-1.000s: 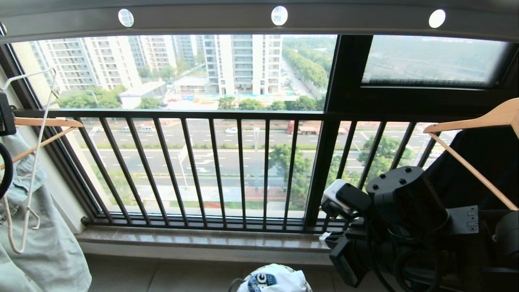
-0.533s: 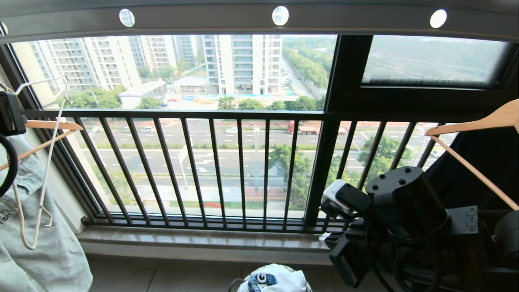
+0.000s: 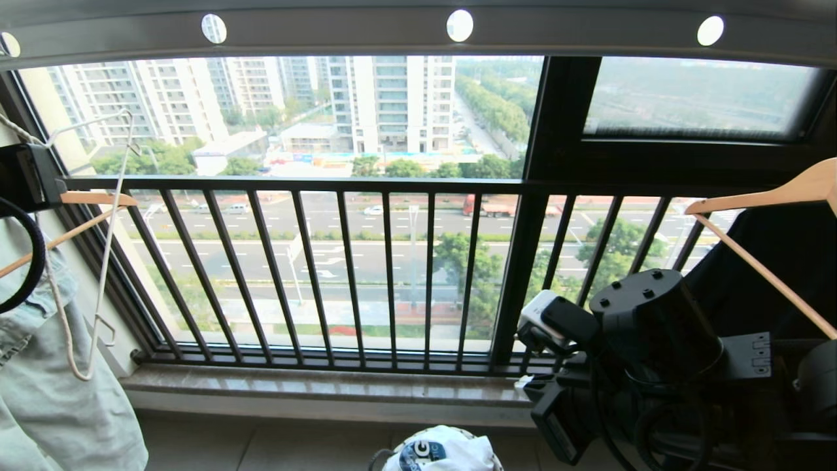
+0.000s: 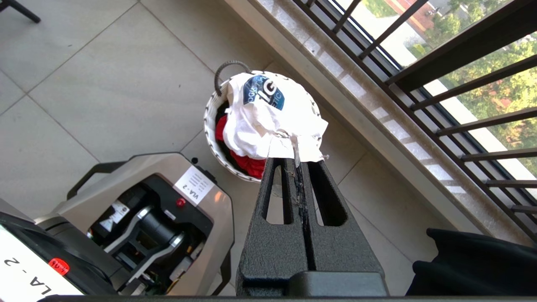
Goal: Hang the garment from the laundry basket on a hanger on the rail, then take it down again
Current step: Hang the clothes rack on the clothesline
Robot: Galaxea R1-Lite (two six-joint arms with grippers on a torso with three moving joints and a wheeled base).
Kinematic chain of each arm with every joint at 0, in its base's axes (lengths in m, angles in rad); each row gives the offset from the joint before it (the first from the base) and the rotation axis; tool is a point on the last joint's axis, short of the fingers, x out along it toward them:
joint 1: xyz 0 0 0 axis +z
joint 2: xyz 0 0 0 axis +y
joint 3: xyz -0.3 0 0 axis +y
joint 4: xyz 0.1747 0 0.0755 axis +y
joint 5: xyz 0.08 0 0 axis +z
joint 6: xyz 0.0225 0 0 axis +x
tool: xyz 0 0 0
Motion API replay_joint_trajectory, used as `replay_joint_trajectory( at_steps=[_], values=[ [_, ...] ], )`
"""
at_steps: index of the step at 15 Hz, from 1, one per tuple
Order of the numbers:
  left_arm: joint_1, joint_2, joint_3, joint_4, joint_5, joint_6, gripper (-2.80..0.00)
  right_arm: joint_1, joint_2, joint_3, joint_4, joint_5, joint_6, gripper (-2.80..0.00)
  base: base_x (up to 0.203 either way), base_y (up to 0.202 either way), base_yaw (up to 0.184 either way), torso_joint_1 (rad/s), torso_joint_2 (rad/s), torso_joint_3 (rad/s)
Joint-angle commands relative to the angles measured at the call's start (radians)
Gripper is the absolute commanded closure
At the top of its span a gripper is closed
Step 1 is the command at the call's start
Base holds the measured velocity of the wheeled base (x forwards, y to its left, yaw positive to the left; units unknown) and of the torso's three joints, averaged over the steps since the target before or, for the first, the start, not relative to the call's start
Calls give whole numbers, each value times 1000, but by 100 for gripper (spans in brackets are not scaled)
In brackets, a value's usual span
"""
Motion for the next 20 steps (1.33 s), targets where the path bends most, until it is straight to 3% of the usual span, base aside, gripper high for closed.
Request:
replay_joint_trajectory(
  at_steps=[1,20],
  values=[
    [3,14,-4,-5,-31,-34,0,0,-1,1,-1,0,-1,0,0,0,0,0,0,0],
    [7,-9,-3,-23,-46,-39,0,2,1,1,-1,0,-1,0,0,0,0,0,0,0]
  ],
)
